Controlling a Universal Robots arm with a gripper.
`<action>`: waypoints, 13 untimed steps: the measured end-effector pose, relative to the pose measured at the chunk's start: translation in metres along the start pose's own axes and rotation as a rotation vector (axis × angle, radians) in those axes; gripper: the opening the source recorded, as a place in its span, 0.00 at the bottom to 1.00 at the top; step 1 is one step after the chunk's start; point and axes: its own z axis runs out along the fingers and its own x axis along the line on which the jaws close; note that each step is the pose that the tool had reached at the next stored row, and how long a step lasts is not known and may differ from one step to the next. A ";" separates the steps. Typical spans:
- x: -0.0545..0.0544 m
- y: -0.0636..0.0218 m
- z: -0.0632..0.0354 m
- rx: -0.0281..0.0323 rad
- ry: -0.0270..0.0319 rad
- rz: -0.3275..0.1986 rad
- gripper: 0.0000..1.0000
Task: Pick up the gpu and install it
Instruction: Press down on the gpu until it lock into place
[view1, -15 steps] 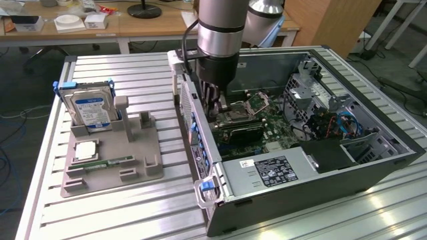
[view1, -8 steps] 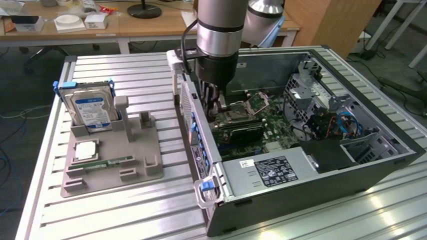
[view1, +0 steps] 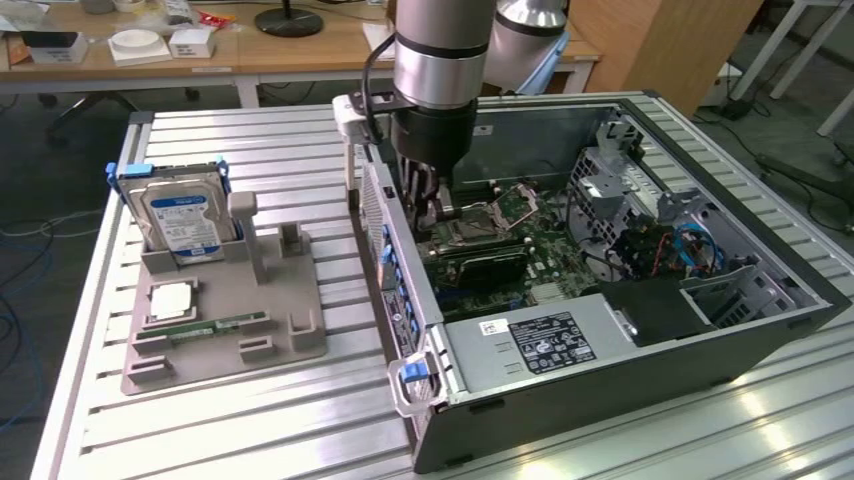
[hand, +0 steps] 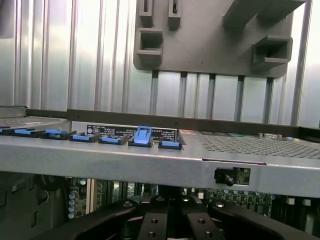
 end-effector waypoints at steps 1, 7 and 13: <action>0.001 0.0000 0.0000 -0.0001 0.0000 0.000 0.10; 0.003 0.0031 0.0001 0.0000 0.0001 0.000 0.10; 0.003 0.0056 0.0001 -0.0001 0.0004 0.000 0.10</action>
